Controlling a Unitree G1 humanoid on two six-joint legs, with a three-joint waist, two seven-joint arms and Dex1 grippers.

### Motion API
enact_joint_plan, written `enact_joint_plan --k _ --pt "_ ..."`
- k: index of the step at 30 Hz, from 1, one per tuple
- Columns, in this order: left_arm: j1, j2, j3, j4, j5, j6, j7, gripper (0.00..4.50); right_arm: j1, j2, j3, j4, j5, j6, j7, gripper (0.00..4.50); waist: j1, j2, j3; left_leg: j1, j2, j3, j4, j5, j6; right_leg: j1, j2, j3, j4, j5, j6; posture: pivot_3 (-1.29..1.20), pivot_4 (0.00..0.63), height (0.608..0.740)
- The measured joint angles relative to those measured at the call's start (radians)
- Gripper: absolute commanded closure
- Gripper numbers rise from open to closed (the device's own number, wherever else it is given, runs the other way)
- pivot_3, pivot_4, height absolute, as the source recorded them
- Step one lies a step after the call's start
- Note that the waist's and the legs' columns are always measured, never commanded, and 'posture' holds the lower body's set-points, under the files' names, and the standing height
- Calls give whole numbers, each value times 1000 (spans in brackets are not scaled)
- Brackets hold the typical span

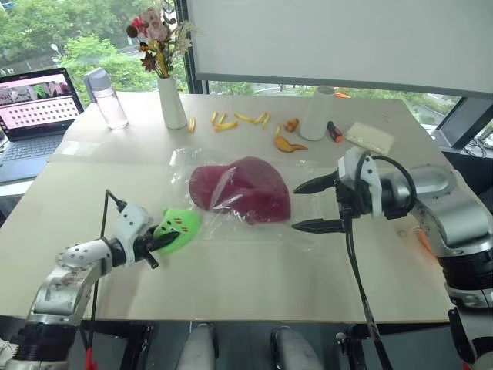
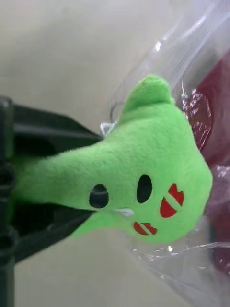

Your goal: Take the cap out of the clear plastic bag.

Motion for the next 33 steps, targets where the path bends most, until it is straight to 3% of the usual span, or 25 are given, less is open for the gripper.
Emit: enact_joint_plan --k 3,5,9,15,21,26,30,33 --pt "-101 32 100 189 8 -41 71 4478 -1 -1 0 2 -1 1 1 0 -6 -1 1 -1 1 0 0 0 0 -2 1 0 1 0 0 0 150 730" --pt "-204 79 270 346 -20 -67 161 4478 -6 -2 0 11 -2 1 3 0 -15 -5 2 -3 2 0 0 2 4 -3 2 0 1 1 2 0 150 730" --pt "-288 101 450 455 -71 -133 250 4478 -24 5 10 40 -9 0 4 0 -12 -5 2 -2 0 1 0 3 5 -2 -1 0 0 5 4 0 150 730" --pt "-283 44 483 592 -83 -167 331 4478 -43 30 29 46 -11 -1 5 0 0 -7 2 -3 1 1 1 -1 -1 -3 0 -1 2 5 2 0 150 730" --pt "-313 100 509 871 -48 -242 429 4478 -53 30 29 54 -16 -2 2 0 -2 -8 2 -2 1 2 0 -1 -2 -4 0 -1 2 5 2 0 150 730" --pt "-343 86 491 1019 -46 -275 381 2669 -54 33 29 54 -19 -2 -1 0 3 -8 2 -3 1 2 0 -2 -3 -4 0 -1 2 4 0 0 150 730" --pt "-381 72 473 1052 -45 -299 369 1020 -55 33 29 52 -19 -2 -3 0 5 -8 2 -3 1 2 0 -2 -3 -4 0 -1 2 4 0 0 150 730" --pt "-387 68 472 1052 -48 -306 379 34 -55 33 29 51 -19 -1 -5 0 1 -8 2 -3 1 2 0 -2 -3 -4 0 -1 2 5 2 0 150 730"
